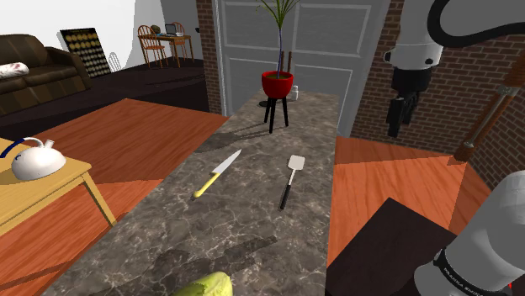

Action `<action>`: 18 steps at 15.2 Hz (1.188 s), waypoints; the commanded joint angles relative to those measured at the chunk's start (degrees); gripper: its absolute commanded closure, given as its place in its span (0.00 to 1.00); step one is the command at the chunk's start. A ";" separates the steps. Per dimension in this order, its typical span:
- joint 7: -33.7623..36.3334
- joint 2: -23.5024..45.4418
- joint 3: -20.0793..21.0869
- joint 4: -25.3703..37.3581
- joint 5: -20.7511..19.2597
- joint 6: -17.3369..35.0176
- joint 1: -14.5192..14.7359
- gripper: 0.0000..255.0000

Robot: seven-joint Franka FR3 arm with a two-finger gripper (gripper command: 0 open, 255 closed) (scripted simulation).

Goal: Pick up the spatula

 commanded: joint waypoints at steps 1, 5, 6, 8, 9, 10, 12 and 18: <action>0.00 0.00 0.00 0.00 0.00 0.00 0.00 0.00; 11.19 3.39 4.11 -2.95 4.51 6.56 -0.83 0.00; 13.92 4.54 5.11 -3.44 5.56 8.32 -1.03 0.00; 19.27 7.18 7.09 -4.11 7.52 11.97 -1.42 0.00; 21.91 8.67 8.04 -4.30 8.41 13.84 -1.61 0.00; 24.52 10.26 8.98 -4.38 9.25 15.72 -1.82 0.00; 29.68 13.73 10.78 -4.23 10.71 19.53 -2.27 0.00; 44.84 25.87 15.40 -1.45 13.11 30.65 -4.02 0.00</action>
